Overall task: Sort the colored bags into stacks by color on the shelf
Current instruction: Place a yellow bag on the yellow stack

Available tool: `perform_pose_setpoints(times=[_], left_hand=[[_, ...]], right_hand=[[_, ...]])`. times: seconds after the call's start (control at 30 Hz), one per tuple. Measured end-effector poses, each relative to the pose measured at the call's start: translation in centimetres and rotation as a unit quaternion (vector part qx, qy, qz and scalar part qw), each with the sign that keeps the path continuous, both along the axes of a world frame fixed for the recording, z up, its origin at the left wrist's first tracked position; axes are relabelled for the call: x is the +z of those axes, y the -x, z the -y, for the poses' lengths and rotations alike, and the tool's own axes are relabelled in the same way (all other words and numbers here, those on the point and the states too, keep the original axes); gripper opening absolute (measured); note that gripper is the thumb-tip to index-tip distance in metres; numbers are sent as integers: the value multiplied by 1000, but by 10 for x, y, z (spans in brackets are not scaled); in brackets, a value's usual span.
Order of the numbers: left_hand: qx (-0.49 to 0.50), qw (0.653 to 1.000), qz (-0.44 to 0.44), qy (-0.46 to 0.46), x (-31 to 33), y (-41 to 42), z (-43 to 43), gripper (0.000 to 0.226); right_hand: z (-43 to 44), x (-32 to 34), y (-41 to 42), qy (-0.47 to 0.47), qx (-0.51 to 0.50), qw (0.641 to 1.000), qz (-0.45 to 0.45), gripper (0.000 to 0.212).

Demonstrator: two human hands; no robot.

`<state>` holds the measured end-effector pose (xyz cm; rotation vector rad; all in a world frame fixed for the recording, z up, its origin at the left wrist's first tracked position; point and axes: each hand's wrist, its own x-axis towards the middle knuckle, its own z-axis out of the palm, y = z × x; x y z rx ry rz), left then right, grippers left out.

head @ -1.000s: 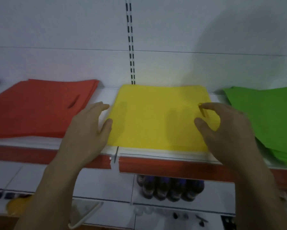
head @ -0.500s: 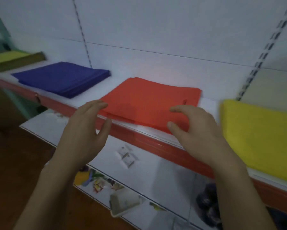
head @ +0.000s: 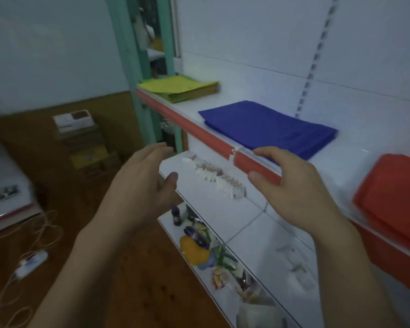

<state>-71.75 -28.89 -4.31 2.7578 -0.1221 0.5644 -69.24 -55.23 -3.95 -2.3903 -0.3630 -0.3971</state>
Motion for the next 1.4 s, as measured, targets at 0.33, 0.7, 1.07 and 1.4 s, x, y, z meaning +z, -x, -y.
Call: perform_pose_setpoints(times=[0.33,0.7,1.07,1.4], left_hand=[[128,991,-21,16,-20,-83,-151,56],[113,993,-41,9,-16,-278,-274,60],[-14,997,-14,81,-22,-451,-344,50],[-285,952,-115,-5,-18,-643,-315,78]], right_hand=[[-158,-8,-139,5,105,994,-16,49],[-280,4,-346,0,99,995,7,46],[-311,-9,-423,-47,-63,994,70,24],[-313,-19,-471,-48,-341,938,-47,49]])
